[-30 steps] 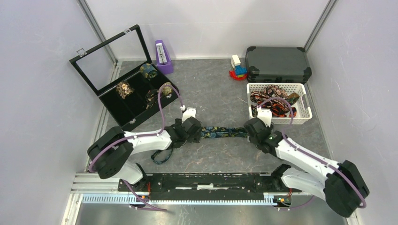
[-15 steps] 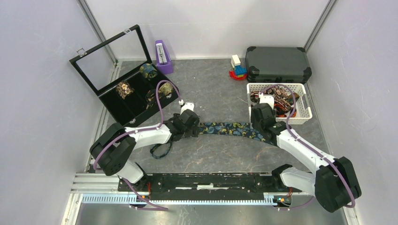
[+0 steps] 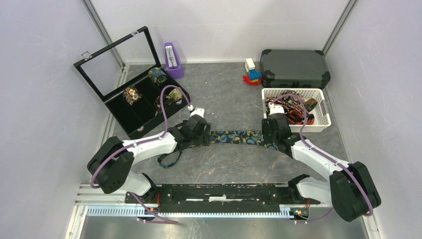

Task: Roll the ties
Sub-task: Flatten out the tie at the center of the board.

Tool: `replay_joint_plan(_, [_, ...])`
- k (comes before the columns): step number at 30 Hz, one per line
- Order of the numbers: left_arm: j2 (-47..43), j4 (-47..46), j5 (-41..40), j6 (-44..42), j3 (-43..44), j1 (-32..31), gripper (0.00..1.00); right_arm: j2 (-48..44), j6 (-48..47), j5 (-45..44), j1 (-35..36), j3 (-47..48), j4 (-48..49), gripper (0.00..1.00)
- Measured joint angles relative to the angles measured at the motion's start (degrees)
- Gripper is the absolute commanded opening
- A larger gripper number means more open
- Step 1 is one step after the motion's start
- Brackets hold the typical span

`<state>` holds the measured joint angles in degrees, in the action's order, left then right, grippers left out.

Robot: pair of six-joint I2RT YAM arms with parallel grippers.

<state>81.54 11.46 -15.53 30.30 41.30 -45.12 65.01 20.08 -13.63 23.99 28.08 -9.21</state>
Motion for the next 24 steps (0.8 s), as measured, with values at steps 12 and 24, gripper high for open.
replay_joint_plan(12, [6.3, -2.5, 0.6, -2.8, 1.4, 0.0, 0.84, 6.8, 1.2, 1.6, 0.0, -3.0, 8.7, 0.43])
replay_joint_plan(24, [7.1, -2.7, 4.2, -3.7, 2.6, -0.7, 0.80, -0.5, 1.8, -0.9, -0.9, -7.7, 6.7, 0.45])
